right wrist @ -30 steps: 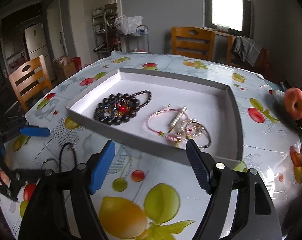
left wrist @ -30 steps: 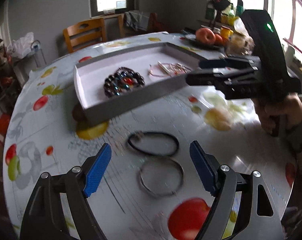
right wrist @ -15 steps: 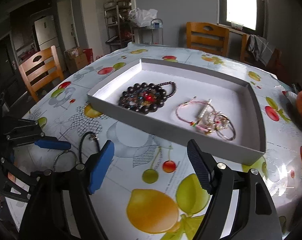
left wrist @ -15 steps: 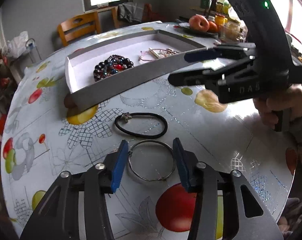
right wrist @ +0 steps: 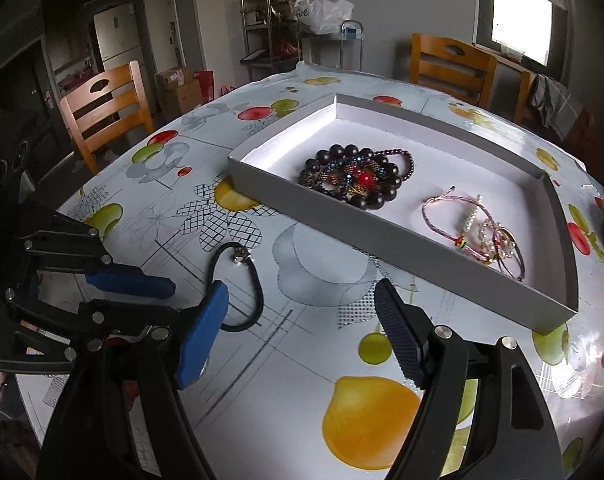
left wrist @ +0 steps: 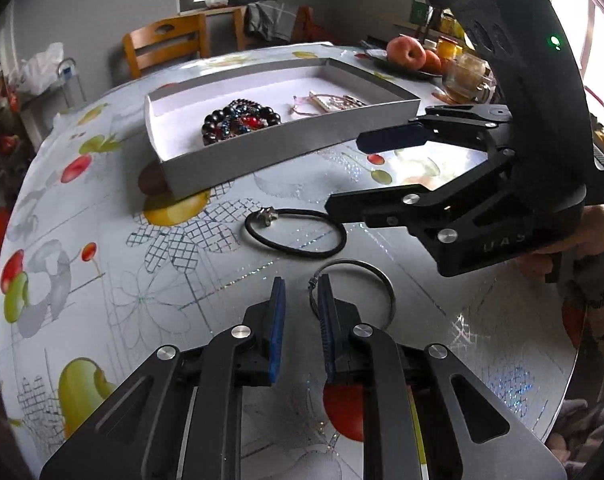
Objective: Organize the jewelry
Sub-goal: 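Grasp the black cord bracelet with the right tool while the left tool grasps the silver bangle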
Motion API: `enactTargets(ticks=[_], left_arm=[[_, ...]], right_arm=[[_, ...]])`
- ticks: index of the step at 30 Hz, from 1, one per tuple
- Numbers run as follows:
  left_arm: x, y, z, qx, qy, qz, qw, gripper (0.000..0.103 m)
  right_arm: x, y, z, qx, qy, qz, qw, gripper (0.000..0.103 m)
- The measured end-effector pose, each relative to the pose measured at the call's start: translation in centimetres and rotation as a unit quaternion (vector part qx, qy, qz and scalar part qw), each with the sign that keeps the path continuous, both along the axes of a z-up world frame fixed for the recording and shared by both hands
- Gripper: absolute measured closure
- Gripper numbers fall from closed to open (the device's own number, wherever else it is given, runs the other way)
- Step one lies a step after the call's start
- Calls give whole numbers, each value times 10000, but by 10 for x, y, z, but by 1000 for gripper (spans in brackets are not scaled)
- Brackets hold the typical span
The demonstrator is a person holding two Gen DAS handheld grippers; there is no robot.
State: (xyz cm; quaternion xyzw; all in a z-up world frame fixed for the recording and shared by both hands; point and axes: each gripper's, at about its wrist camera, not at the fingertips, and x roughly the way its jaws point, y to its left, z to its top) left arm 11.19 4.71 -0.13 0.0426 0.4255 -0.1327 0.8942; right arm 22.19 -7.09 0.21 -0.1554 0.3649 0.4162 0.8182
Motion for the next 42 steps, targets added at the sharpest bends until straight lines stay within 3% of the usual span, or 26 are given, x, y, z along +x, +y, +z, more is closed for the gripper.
enactTargets(ticks=[2,5,13,18,19,21,23,25,27,30,42], left_arm=[[-1,1,0,34,-24,37,10000,93],[-2,6,1,43,-35,125,9999,96],[-3,32,5,150,-115,515,9985,97],[-6,46,9,-14,-161,662,9977,96],[-8,47,10,-69,-183,666,9976,92],[-12,48,13,-175,-245,660,9974,77],[-15,46,15,-258,-281,610,9974,50],[-17,41,16,-260,-312,559,9976,36],[-19,34,15,-263,-292,443,9982,34],[-19,22,12,-241,-222,290,9990,33],[-3,1,-2,179,19,-60,9998,35]], right_arm=[[-1,1,0,-10,9,9,10000,28],[-2,3,-1,-35,17,32,10000,28],[-6,18,-6,-179,94,179,9996,28],[-7,33,-11,-352,158,340,9987,29],[-7,36,-12,-397,174,372,9984,30],[-9,40,-14,-489,158,415,9978,42],[-10,40,-13,-462,132,457,9978,53],[-10,38,-12,-440,125,446,9980,65],[-9,36,-12,-415,132,421,9982,82],[-7,32,-12,-407,131,351,9985,95],[-6,15,-11,-384,134,222,9989,97]])
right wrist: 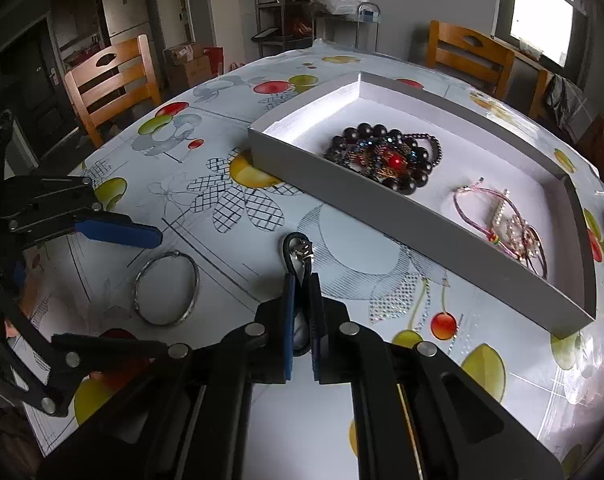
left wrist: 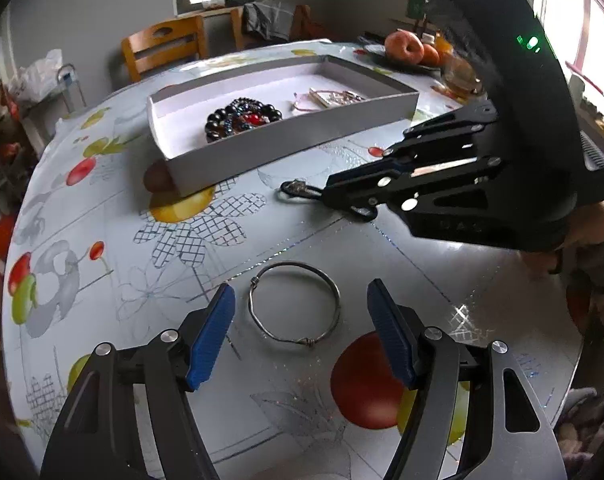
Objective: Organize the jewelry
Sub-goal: 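Grasp the black cord bracelet with the right tool while the left tool grasps the silver bangle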
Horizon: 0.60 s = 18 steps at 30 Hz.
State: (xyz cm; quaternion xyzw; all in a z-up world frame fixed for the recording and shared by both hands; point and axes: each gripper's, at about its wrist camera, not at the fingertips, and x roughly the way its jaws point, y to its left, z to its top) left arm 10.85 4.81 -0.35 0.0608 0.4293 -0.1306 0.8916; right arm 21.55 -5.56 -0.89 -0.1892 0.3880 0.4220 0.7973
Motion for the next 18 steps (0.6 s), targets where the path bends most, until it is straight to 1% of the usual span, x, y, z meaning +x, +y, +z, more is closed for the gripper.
enactTargets(ticks=[2,3,12,18], left_arm=[[0,-2,-1,78,-12,-32,10000,51],[0,-2,-1,80,-25,-42,10000,53],[-1,4,5,-54,-167,82,9998,53],[1,7,9,-56,-227,106,9997,53]], right_arm=[[1,-3,1,18,-6,-25,10000,98],[2,-4,1,37,-9,-41,10000,100],[2,-6,4,127,-59,-73,9999,101],[4,-9,5,194,-56,-108,9997,101]])
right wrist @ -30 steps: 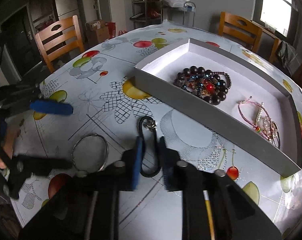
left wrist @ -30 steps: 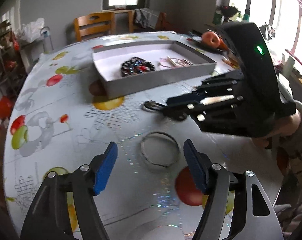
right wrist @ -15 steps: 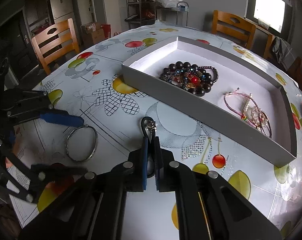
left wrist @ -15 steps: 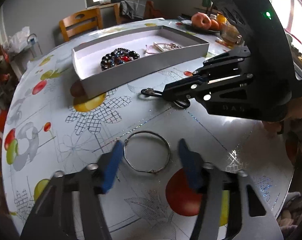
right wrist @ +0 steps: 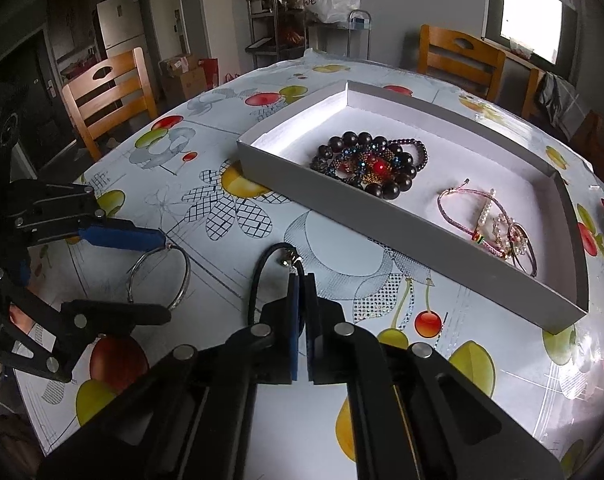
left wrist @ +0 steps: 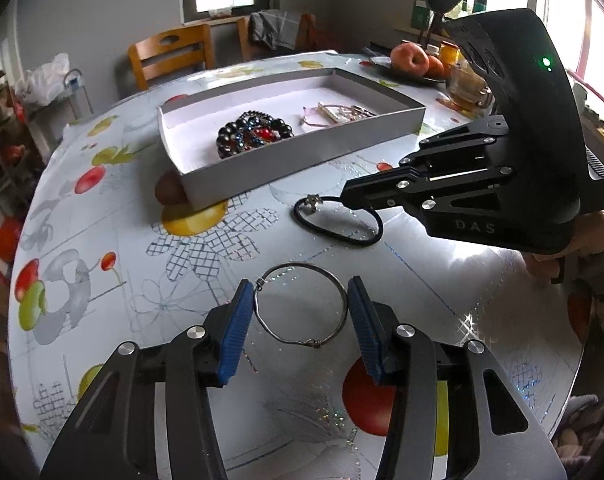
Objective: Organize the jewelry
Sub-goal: 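Grasp the black cord bracelet with the right tool while the left tool grasps the silver bangle, then release the cord bracelet in the tray with the right tool while the left tool carries the bangle there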
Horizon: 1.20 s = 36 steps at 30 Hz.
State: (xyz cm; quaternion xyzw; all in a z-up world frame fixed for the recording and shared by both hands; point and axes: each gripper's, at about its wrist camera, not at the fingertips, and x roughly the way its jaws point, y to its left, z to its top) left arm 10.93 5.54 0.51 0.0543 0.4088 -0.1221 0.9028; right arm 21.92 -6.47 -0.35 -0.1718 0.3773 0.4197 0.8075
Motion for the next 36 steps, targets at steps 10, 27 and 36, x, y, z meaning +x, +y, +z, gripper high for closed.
enactTargets(ticks=[10,27,36], left_arm=[[7,4,10,-30,-101,8,9999,53],[44,5,58,-73,-438,75,9990,53],[83,7,62,-110,-567,295,9979,53]], right_arm=[[-1,-7,23,259,-271,-100,9992,101],[33,-26,77,615,-710,-464,9945,101],[60,-29,73,730,-613,-642,9934,101]])
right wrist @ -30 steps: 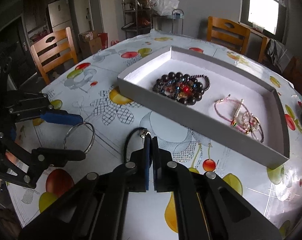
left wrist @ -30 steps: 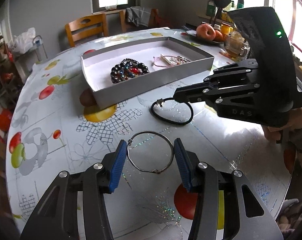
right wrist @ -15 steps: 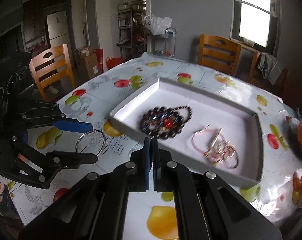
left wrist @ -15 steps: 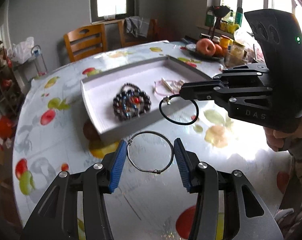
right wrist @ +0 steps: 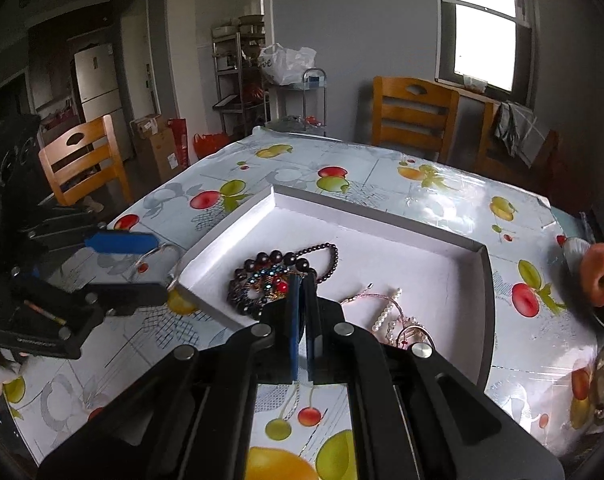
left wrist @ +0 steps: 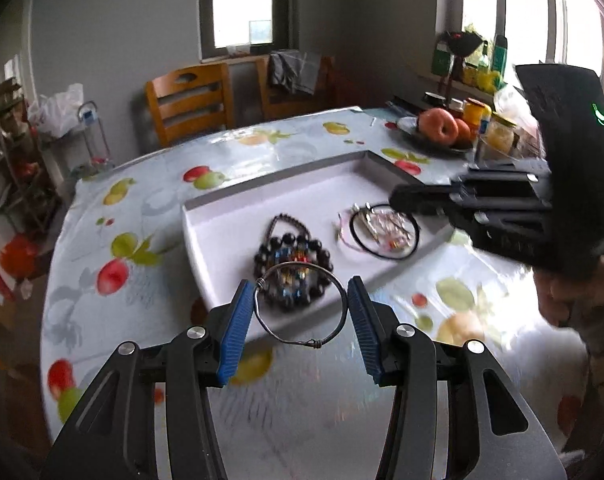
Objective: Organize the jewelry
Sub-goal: 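Release the cord bracelet in the tray with the right tool while the left tool carries the bangle there, then withdraw both open tools from the tray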
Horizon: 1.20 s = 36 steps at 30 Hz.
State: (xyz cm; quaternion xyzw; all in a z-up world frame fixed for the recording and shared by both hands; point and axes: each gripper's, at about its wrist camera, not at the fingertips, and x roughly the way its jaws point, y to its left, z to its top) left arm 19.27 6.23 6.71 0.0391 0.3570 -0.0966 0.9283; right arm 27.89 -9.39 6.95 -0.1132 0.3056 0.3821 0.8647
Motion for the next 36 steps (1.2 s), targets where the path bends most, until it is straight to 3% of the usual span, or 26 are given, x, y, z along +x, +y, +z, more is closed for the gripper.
enactTargets(ticks=[11,20,27,33,35,36], left_arm=[[60,-1,-33,146,290,208,9993,53],[75,2,-55,243,552,223,9979,53],[74,2,-58,249,514,217,9981,52],[71,8,-57,120,459,295,9984,42],[68,6,-56,153,381,252,9988,32],[66,5,-56,177,344,236,9990,32]], right_arm=[[23,-4,-17,2,184,-245,9995,101],[42,-6,-42,-65,454,-447,9979,101],[48,-6,-56,-213,596,-523,9966,101],[47,-6,-60,-271,627,-539,9962,101],[47,-6,-61,-274,642,-536,9961,99],[47,-6,-61,-269,638,-546,9961,96]])
